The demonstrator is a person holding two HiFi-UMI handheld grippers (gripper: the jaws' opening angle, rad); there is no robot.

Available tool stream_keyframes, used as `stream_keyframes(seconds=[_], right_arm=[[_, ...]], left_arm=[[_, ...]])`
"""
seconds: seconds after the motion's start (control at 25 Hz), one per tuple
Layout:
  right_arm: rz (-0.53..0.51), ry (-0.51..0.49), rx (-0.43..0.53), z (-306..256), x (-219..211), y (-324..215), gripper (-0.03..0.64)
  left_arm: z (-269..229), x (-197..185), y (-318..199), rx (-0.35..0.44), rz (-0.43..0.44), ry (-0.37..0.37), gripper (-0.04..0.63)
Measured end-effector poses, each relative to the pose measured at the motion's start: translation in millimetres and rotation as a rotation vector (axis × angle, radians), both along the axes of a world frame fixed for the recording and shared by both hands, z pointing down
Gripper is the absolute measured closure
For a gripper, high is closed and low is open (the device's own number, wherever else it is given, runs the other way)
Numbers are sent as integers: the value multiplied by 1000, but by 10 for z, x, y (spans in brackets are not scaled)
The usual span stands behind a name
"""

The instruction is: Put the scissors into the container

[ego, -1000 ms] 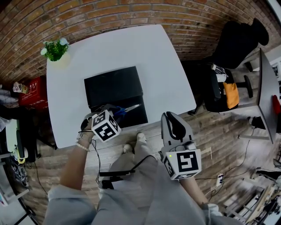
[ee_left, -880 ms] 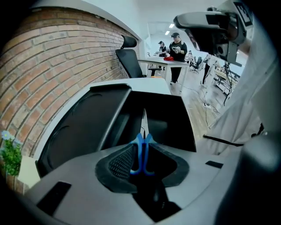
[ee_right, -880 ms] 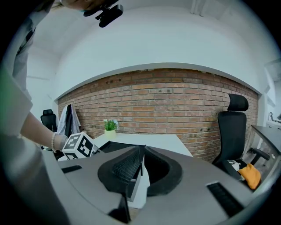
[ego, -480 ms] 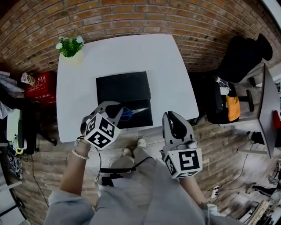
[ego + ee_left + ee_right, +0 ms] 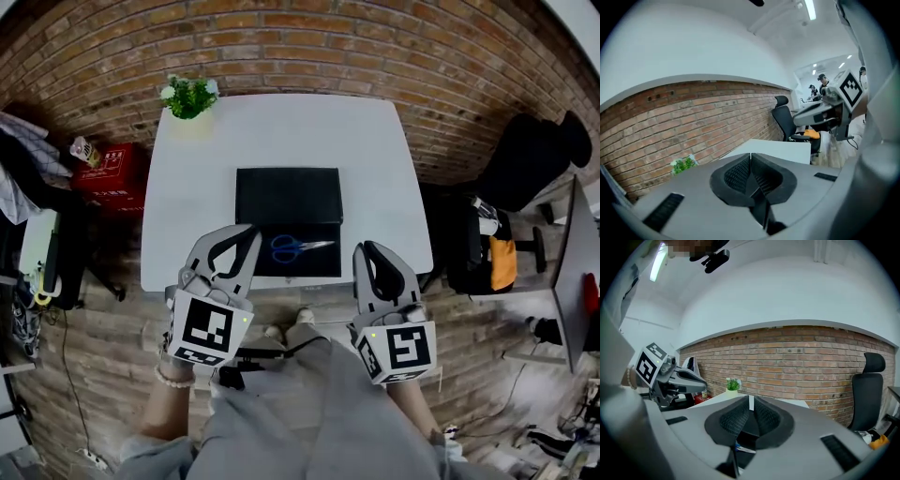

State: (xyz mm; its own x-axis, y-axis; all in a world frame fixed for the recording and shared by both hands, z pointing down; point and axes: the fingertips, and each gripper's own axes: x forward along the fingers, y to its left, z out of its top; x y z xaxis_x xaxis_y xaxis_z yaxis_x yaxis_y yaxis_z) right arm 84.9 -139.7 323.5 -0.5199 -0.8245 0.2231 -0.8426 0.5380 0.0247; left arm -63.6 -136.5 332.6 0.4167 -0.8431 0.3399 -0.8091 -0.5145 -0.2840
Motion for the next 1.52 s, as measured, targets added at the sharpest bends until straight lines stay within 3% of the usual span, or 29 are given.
stream_keyframes(seconds=[0.12, 0.52, 1.52], right_arm=[[-22, -4, 19, -79, -74, 22, 557], [-67, 6, 46, -184, -173, 60, 558], [-82, 36, 43, -162, -299, 135, 561]], left_arm=[[-212, -102, 119, 39, -43, 45, 572], [-509, -124, 319, 95, -52, 14, 572], [-511, -126, 389, 98, -25, 25, 572]])
